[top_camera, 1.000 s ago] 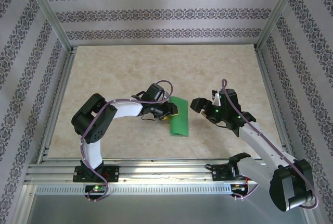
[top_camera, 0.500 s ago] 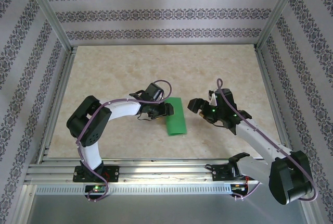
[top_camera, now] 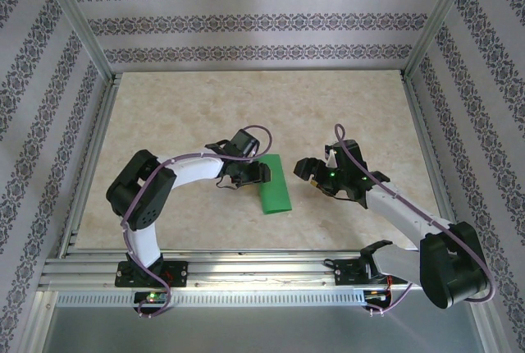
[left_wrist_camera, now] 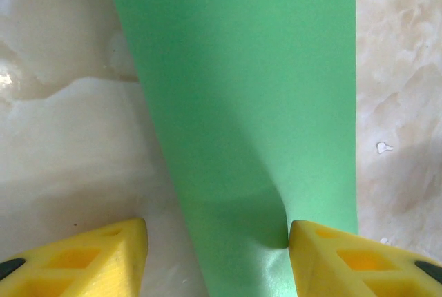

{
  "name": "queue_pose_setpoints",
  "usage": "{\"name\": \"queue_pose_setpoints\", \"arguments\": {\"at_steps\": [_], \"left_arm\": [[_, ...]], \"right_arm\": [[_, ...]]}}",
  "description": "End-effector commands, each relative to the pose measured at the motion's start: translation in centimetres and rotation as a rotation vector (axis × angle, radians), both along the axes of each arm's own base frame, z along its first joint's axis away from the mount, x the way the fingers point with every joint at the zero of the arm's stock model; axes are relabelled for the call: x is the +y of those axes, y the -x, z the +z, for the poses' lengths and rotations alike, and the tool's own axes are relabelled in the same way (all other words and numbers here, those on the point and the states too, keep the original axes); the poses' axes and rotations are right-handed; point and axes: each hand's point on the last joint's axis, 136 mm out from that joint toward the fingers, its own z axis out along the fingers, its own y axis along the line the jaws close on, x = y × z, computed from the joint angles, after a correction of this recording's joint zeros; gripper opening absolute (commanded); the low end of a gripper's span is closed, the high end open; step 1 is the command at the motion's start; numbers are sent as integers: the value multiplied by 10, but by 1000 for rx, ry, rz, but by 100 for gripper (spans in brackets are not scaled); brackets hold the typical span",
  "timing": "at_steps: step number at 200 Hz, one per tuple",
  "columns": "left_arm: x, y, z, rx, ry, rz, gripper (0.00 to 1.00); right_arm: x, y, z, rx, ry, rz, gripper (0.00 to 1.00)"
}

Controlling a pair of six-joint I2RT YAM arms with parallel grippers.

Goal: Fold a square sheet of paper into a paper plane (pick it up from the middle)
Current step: First fold the square sheet of paper in half at the center of the table.

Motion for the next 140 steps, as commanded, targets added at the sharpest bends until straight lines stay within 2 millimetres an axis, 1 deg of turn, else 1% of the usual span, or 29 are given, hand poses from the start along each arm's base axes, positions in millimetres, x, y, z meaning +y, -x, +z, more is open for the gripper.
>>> {"name": "queue_pose_setpoints", "arguments": {"at_steps": [1, 21, 40, 76, 99, 112, 127, 140], "left_arm": [[16, 0, -8, 29, -89, 4, 56], [20, 1, -10, 35, -110, 17, 55], [20, 2, -12, 37, -111, 10, 55], [8, 1, -10, 41, -73, -58, 56], [7, 3, -13, 62, -89, -92, 57], [10, 4, -16, 72, -110, -87, 58], [7, 4, -16, 77, -95, -100, 58], [8, 5, -18, 86, -104, -94, 58]], "right_arm": [[5, -5, 5, -29, -2, 9, 79], [6, -4, 2, -23, 0, 12, 79], [6, -4, 1, -18, 1, 15, 79], [8, -4, -1, -9, 1, 25, 78], [8, -3, -2, -8, 3, 26, 78], [8, -3, -2, -8, 3, 27, 78], [8, -4, -1, -10, 4, 28, 79], [8, -3, -2, -5, 6, 28, 79]]}}
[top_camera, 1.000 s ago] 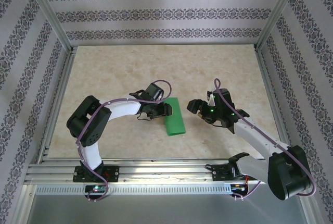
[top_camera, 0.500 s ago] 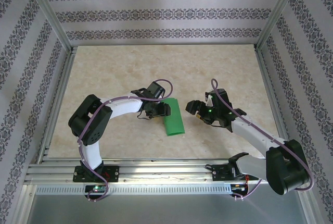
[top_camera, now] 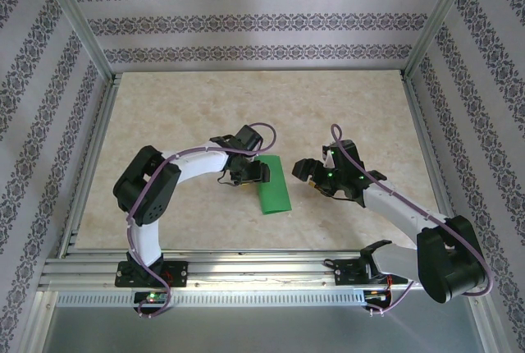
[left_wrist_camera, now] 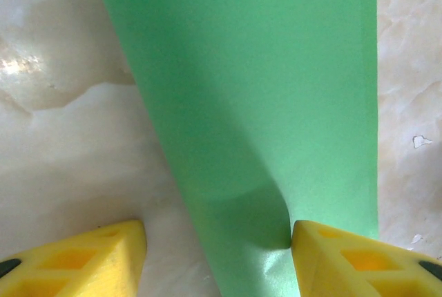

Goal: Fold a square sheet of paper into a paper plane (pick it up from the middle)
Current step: First fold the square sheet of paper in half at the center of the table, then hold the square sheet of paper at the center of the table.

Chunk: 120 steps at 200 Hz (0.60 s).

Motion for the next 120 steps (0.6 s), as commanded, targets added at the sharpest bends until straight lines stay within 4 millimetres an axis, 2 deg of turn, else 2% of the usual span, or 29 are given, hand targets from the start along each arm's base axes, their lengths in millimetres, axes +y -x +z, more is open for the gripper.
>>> {"name": "queue_pose_setpoints", "arguments": {"at_steps": [1, 120], "left_arm": [[4, 4, -14, 43, -27, -27, 58], [5, 9, -32, 111, -64, -25, 62]], "right_arm": [[4, -3, 5, -20, 0, 18, 79], [3, 0, -4, 2, 14, 20, 80]]}}
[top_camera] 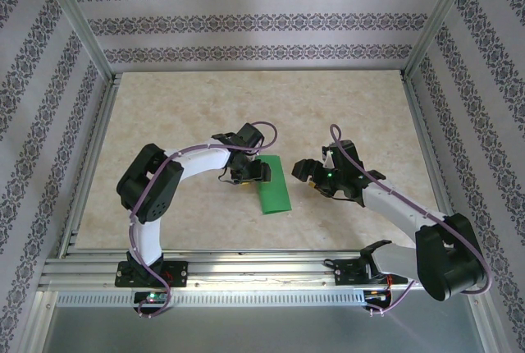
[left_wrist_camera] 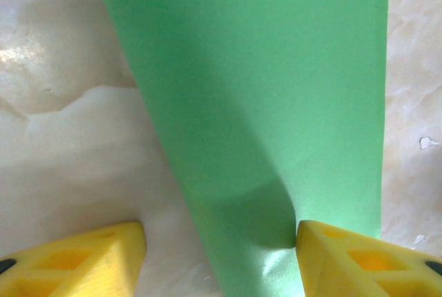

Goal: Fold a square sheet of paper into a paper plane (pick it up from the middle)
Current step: Hold the square sheet of paper at the center of the table.

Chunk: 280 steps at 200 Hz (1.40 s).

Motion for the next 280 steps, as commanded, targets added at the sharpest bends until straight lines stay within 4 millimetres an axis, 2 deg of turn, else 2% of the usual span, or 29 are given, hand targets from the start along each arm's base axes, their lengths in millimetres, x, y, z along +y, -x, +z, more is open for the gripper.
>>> {"name": "queue_pose_setpoints", "arguments": {"at_steps": [1, 121, 280], "left_arm": [[7, 9, -30, 74, -48, -20, 62], [15, 12, -42, 99, -139, -17, 64], [16, 15, -55, 121, -188, -62, 65]], "right_arm": [[3, -1, 1, -14, 9, 19, 79], [3, 0, -8, 13, 26, 30, 81], [5, 0, -15, 38, 34, 40, 82]]}}
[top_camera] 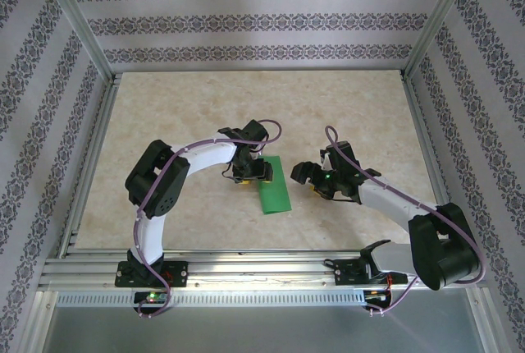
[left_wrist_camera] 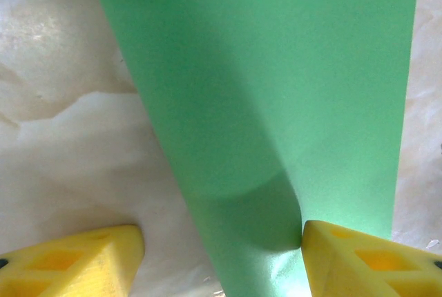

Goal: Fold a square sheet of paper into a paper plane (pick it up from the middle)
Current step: Hold the square sheet of paper at the center of the table.

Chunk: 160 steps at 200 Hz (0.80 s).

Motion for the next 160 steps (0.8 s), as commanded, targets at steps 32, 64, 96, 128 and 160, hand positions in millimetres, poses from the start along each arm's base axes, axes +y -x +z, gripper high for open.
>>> {"name": "queue_pose_setpoints", "arguments": {"at_steps": [32, 64, 96, 128, 160], "left_arm": [[18, 18, -55, 70, -131, -39, 65], [17, 18, -57, 69, -123, -28, 65], [17, 19, -59, 74, -124, -28, 65], [17, 19, -59, 73, -121, -31, 65], [17, 19, -59, 75, -125, -29, 65]], "right_arm": [[7, -2, 2, -7, -3, 36, 81], [12, -2, 0, -2, -10, 60, 71], [19, -4, -6, 15, -9, 91, 54], [34, -11, -9, 31, -41, 138, 26], [50, -21, -15, 38, -59, 170, 5]]}}
